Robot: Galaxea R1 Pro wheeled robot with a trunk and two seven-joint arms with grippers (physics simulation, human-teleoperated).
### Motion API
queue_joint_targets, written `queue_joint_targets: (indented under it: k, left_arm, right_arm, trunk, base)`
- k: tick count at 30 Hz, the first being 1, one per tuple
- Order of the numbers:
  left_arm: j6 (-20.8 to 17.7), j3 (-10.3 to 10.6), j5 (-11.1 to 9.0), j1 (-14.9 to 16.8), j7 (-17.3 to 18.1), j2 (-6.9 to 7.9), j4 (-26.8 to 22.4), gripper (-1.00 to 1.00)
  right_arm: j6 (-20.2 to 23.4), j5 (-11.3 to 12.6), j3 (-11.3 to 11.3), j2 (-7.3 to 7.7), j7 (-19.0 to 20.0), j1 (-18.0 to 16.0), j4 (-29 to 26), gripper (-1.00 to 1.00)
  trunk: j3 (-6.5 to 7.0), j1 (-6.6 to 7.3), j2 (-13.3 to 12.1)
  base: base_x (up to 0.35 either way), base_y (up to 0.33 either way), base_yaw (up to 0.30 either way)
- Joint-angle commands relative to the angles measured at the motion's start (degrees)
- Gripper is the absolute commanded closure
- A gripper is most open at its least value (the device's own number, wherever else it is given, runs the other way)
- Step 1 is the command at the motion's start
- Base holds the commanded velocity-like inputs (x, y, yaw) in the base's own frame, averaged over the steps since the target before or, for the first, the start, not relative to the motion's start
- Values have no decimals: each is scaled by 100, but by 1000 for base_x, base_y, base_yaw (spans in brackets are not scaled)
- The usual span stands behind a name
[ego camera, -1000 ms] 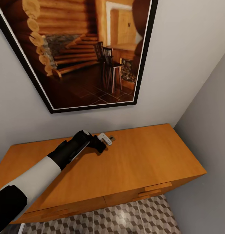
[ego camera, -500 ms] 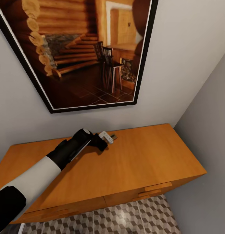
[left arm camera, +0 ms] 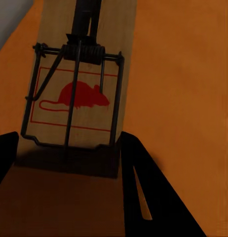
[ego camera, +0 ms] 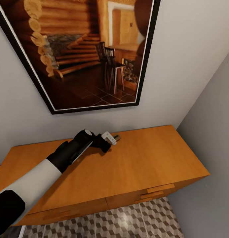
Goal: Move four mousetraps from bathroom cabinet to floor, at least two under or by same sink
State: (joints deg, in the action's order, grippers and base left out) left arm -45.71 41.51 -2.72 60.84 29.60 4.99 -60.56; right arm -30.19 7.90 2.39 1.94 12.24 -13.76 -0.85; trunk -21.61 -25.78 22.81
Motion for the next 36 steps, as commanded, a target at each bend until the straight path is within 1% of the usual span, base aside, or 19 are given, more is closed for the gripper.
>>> queue_joint_targets:
  k: [1,36]
  left_arm:
    - [-25,14,-9,7,-7,7,-7,100]
    - [-25,26,-18,7,-3,7,24,100]
  right_arm:
    - [-12,81,25,3,51,-4,6,100]
    - [-14,75,25,8,51,-4,6,100]
  trunk:
    - [-10,-1,11]
    - [-10,-1,11]
  base:
    - [-254,0,0]
    - [-329,0,0]
